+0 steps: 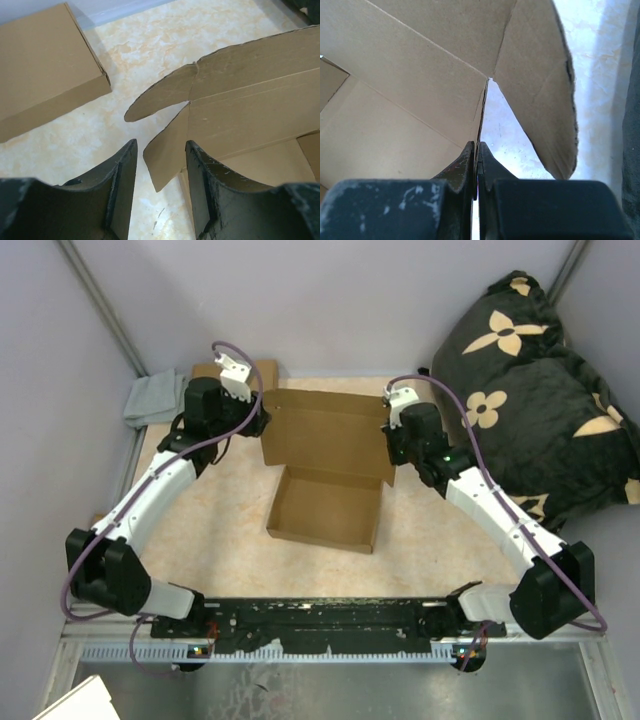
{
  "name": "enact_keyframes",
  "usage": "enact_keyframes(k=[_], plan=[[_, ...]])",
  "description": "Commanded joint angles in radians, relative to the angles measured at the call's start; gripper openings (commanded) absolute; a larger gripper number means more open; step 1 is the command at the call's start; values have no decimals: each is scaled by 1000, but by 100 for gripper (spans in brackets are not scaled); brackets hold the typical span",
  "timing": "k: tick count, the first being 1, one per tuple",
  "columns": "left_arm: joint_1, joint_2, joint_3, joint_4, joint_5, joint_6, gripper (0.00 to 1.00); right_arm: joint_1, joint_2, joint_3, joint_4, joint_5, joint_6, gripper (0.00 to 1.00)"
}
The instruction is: Fold the paper box
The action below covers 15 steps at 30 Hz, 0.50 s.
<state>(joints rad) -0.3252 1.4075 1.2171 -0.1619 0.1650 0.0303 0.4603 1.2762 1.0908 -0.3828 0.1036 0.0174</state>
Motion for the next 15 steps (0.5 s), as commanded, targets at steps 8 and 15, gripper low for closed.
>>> enact_keyframes(k=[8,15], plan=[[-5,48,35,4,-88,66,50,20,-46,35,7,-29,-29,0],[-5,26,8,42,-62,95,50,29,-45,37,-11,-40,-35,0]])
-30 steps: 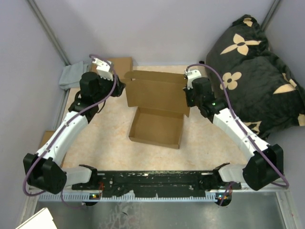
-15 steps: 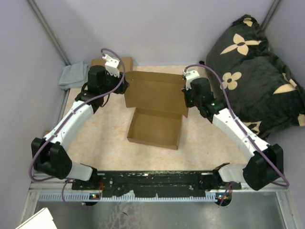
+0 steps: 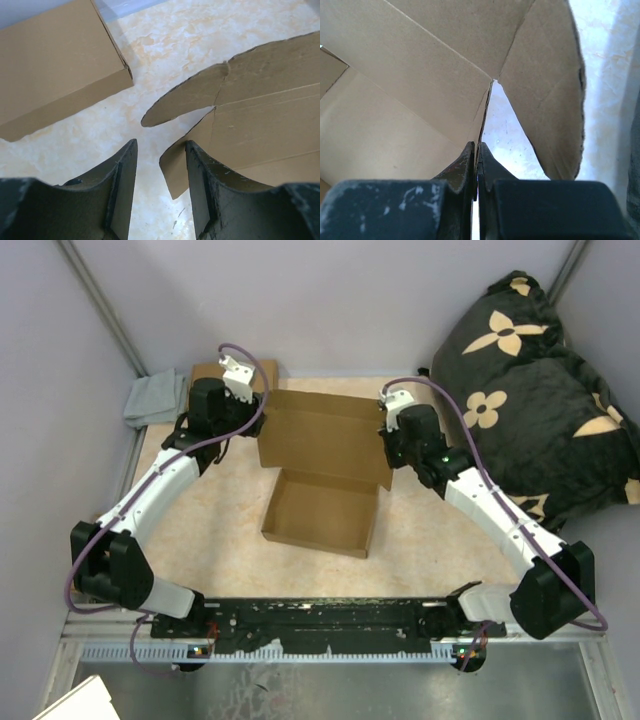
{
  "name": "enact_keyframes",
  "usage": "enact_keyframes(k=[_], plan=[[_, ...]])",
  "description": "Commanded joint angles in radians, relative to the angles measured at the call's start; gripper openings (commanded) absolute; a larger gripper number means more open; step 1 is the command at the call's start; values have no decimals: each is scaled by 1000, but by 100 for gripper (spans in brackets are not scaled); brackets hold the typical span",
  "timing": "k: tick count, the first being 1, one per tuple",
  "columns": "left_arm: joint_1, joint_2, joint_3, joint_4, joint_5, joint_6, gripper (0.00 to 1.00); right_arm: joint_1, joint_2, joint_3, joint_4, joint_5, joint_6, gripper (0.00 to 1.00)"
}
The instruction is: Fold the paper box
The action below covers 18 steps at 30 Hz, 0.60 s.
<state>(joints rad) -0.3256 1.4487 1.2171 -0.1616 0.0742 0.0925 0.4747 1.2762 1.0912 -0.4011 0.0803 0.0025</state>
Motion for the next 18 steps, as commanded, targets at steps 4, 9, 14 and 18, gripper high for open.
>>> enact_keyframes(k=[4,9,14,18], plan=[[-4,-8,5,39,101,24,47,17,-36,44,-5,-20,-19,0],[-3,2,13,26,143,24,44,23,-31,55,-19,-20,-21,0],[-2,16,20,12,154,26,40,25,-27,61,-24,-21,-23,0],[-3,6,18,5,157,19,34,25,-18,68,-29,-20,-22,0]])
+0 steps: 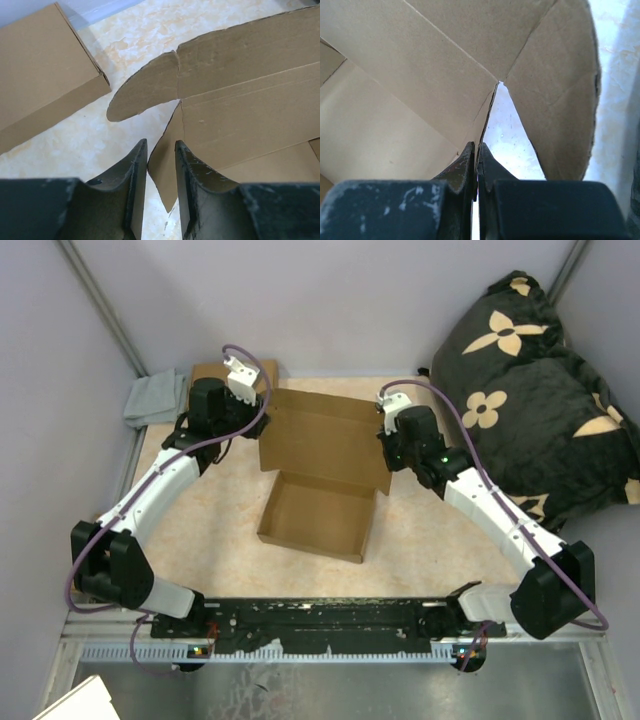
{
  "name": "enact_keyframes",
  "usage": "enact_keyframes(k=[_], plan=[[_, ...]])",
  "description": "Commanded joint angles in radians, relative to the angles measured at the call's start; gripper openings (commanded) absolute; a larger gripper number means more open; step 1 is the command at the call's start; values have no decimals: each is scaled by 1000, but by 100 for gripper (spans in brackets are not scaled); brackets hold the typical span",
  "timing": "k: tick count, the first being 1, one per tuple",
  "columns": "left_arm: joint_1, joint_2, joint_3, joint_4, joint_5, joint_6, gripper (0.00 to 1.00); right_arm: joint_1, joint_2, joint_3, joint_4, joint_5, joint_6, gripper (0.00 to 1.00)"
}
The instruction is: Fold the paper box
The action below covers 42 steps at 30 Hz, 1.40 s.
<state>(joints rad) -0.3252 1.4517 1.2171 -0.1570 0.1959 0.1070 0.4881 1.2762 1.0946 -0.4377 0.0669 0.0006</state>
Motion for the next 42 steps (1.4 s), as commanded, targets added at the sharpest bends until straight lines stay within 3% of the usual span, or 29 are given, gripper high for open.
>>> enact_keyframes(k=[1,6,9,14,18,23,30,33,37,42], plan=[[-3,-1,17,-4,36,2,32,12,-14,69,5,-6,-19,0],[-4,-13,14,-22,57,-5,15,13,-3,82,-3,-12,-16,0],[-4,-13,15,-35,67,-17,0,14,4,99,-10,-12,-12,0],[-7,-37,7,-37,77,-56,0,14,44,142,-22,8,-7,1],[-9,-110,-36,9,60,-76,0,14,95,203,-47,26,5,13],[-9,-220,-108,66,35,-68,0,14,163,282,-127,32,18,22],[-12,-328,-211,147,51,-64,0,14,202,331,-217,26,16,24],[-19,-352,-242,175,58,-61,0,14,203,343,-235,26,23,22],[-33,-370,-272,215,50,-77,0,14,210,367,-228,22,49,9],[-45,-374,-285,243,46,-132,0,17,207,359,-150,21,107,0]])
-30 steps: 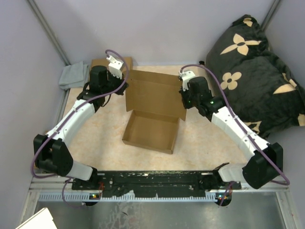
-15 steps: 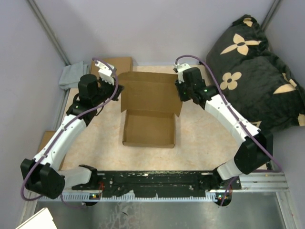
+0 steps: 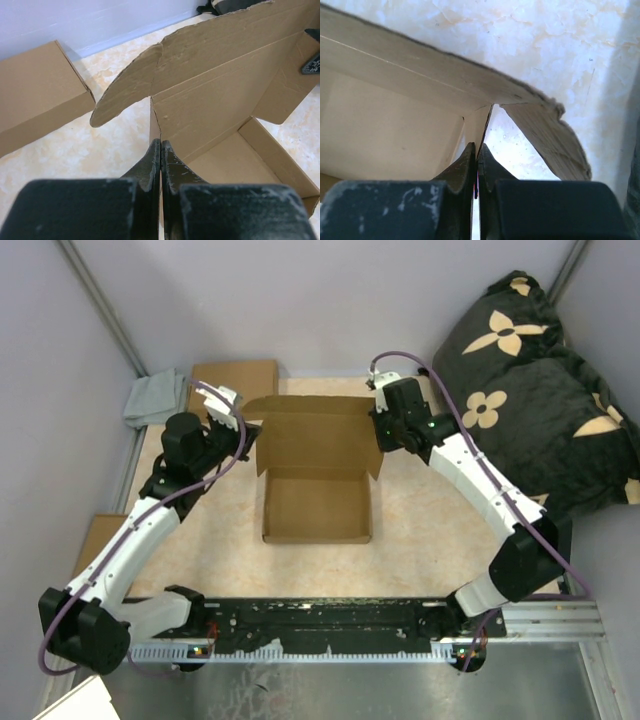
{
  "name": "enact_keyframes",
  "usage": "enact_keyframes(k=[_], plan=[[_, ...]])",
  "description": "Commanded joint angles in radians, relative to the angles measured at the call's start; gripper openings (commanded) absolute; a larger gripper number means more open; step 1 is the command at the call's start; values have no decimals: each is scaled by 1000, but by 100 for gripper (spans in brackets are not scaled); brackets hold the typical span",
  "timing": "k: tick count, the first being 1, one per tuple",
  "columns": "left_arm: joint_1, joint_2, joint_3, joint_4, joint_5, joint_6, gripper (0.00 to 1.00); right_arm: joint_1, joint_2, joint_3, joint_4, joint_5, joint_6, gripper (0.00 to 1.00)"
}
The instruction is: Fold the paper box
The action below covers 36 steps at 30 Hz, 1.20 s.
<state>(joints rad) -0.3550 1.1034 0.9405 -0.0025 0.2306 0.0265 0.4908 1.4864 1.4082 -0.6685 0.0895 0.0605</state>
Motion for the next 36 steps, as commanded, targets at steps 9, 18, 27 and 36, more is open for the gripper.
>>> enact_keyframes(k=[9,18,27,36], plan=[[-26,36,16,196,5,-169,0,88,-15,17,280,132,44,0],[-54,29,-82,255,-80,-231,0,103,-81,-156,463,276,49,0],[-98,-61,-194,223,-128,-277,0,137,-192,-344,537,282,149,0],[-141,-132,-262,184,-159,-313,0,200,-255,-418,542,288,219,0]])
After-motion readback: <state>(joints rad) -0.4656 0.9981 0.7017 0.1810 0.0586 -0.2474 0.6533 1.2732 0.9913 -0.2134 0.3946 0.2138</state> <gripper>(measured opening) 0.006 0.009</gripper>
